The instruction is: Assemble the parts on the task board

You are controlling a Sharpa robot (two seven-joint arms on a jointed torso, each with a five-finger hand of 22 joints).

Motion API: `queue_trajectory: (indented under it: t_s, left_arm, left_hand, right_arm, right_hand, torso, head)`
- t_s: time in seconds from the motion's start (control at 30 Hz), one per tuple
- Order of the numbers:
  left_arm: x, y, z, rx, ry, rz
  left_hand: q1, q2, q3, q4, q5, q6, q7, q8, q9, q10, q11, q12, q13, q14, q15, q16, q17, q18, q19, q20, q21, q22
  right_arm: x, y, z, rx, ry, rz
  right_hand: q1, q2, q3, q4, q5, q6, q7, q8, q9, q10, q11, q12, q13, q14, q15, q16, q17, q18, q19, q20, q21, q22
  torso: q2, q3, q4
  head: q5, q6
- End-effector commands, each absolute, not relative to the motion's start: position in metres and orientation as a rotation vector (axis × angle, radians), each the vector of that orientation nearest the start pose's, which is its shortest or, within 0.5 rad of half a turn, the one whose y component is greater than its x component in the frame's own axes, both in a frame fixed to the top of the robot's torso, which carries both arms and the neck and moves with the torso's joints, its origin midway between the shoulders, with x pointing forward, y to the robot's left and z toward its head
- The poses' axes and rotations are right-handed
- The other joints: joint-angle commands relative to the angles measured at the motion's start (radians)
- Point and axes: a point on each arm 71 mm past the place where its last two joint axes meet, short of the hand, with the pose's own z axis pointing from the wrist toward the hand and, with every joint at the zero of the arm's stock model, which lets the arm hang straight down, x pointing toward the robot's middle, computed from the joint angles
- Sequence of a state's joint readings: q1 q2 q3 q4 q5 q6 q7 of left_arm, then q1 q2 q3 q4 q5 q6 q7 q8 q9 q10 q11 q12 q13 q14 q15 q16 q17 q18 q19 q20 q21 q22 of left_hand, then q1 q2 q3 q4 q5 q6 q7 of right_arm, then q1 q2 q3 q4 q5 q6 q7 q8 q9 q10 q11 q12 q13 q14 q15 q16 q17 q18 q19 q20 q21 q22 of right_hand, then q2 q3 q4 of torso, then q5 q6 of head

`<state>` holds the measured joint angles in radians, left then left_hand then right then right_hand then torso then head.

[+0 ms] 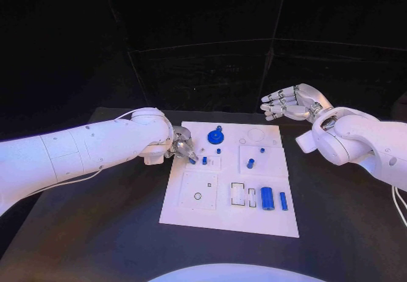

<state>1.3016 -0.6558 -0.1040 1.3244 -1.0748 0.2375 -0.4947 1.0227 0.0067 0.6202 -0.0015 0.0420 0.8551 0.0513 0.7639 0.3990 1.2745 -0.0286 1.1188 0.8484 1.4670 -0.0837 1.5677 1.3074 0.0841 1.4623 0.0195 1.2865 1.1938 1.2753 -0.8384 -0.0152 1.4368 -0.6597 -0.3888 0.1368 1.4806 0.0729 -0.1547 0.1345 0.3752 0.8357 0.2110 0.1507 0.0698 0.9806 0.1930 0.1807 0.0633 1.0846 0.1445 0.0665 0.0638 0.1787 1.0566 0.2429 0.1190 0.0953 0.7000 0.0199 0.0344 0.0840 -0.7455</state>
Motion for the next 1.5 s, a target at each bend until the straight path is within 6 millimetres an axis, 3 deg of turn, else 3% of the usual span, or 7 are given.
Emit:
queue_trajectory:
  t_s: [0.03, 0.27, 0.67, 0.83, 1.03, 1.5]
  left_arm:
    - [0.5142, 0.1812, -0.2203, -0.038, 2.402, -0.317]
    - [0.5154, 0.1812, -0.2205, -0.041, 2.401, -0.313]
    - [0.5169, 0.1811, -0.2206, -0.044, 2.400, -0.310]
    - [0.5175, 0.1810, -0.2208, -0.045, 2.401, -0.308]
    - [0.5183, 0.1816, -0.2208, -0.049, 2.398, -0.306]
    - [0.5187, 0.1804, -0.2204, -0.053, 2.391, -0.311]
  left_hand:
    - [-0.018, -0.001, 0.021, -0.018, 0.008, 0.015, -0.010, 0.005, -0.005, 0.005, -0.004, 0.002, -0.002, 0.104, -0.009, 0.003, 0.263, -0.006, 0.012, -0.005, 0.005, 0.003]
    - [-0.072, -0.017, -0.005, 0.006, 0.008, 0.026, -0.014, 0.010, -0.017, 0.009, -0.006, 0.005, -0.002, 0.104, -0.012, 0.003, 0.263, -0.008, 0.015, -0.007, 0.011, 0.012]
    - [-0.109, -0.024, -0.028, 0.025, 0.008, 0.033, -0.015, 0.012, -0.029, 0.010, -0.007, 0.005, -0.006, 0.104, -0.013, 0.003, 0.263, -0.008, 0.015, -0.009, 0.011, 0.013]
    - [-0.145, -0.041, -0.075, 0.046, 0.007, 0.041, -0.015, 0.016, -0.037, 0.011, -0.007, 0.006, -0.009, 0.104, -0.013, 0.003, 0.263, -0.009, 0.016, -0.009, 0.013, 0.017]
    - [-0.206, -0.066, -0.175, 0.100, 0.008, 0.049, -0.017, 0.020, -0.049, 0.014, -0.008, 0.011, -0.005, 0.104, -0.014, 0.003, 0.263, -0.009, 0.016, -0.010, 0.013, 0.019]
    - [-0.192, -0.055, -0.257, 0.126, 0.008, 0.051, -0.022, 0.028, -0.065, 0.015, -0.012, 0.016, -0.002, 0.104, -0.018, 0.003, 0.263, -0.010, 0.017, -0.013, 0.015, 0.025]
  right_arm:
    - [0.5194, -0.2288, -0.1380, 0.534, 1.533, 1.098]
    - [0.5194, -0.2290, -0.1381, 0.534, 1.535, 1.098]
    - [0.5188, -0.2278, -0.1382, 0.524, 1.542, 1.099]
    - [0.5188, -0.2274, -0.1382, 0.523, 1.543, 1.100]
    - [0.5187, -0.2272, -0.1383, 0.522, 1.544, 1.100]
    - [0.5189, -0.2271, -0.1383, 0.522, 1.544, 1.100]
  right_hand:
    - [0.001, -0.002, 0.000, -0.008, 0.003, -0.004, 0.041, -0.003, 0.000, -0.006, -0.003, -0.006, -0.001, -0.005, -0.003, -0.003, -0.002, 0.003, 0.007, -0.003, -0.005, -0.002]
    - [0.001, -0.002, 0.000, -0.008, 0.003, -0.004, 0.041, -0.003, 0.000, -0.006, -0.003, -0.006, -0.001, -0.005, -0.003, -0.003, -0.002, 0.003, 0.007, -0.003, -0.005, -0.002]
    - [0.002, -0.002, 0.001, -0.010, 0.003, -0.004, 0.041, -0.003, 0.000, -0.006, -0.003, -0.006, -0.001, -0.005, -0.003, -0.003, -0.001, 0.003, 0.008, -0.003, -0.006, -0.002]
    - [0.002, -0.002, 0.001, -0.010, 0.003, -0.004, 0.041, -0.003, 0.000, -0.006, -0.003, -0.006, -0.001, -0.005, -0.003, -0.003, -0.001, 0.003, 0.008, -0.003, -0.006, -0.002]
    - [0.002, -0.002, 0.001, -0.010, 0.003, -0.004, 0.041, -0.003, 0.000, -0.006, -0.003, -0.006, -0.001, -0.005, -0.003, -0.003, -0.001, 0.003, 0.008, -0.003, -0.006, -0.002]
    - [0.002, -0.001, 0.002, -0.012, 0.003, -0.004, 0.041, -0.003, 0.000, -0.006, -0.003, -0.006, -0.001, -0.005, -0.003, -0.003, -0.001, 0.003, 0.008, -0.003, -0.007, -0.003]
  torso:
    - [0.000, 0.0003, 0.0005]
    - [0.000, -0.0002, 0.0004]
    - [0.001, -0.0004, 0.0007]
    - [0.000, -0.0004, 0.0002]
    - [0.000, -0.0004, 0.0009]
    - [0.000, -0.0010, 0.0009]
  head:
    - [0.000, 0.000]
    - [-0.001, -0.001]
    - [-0.003, -0.001]
    - [-0.003, -0.001]
    - [-0.005, -0.001]
    - [-0.005, -0.002]
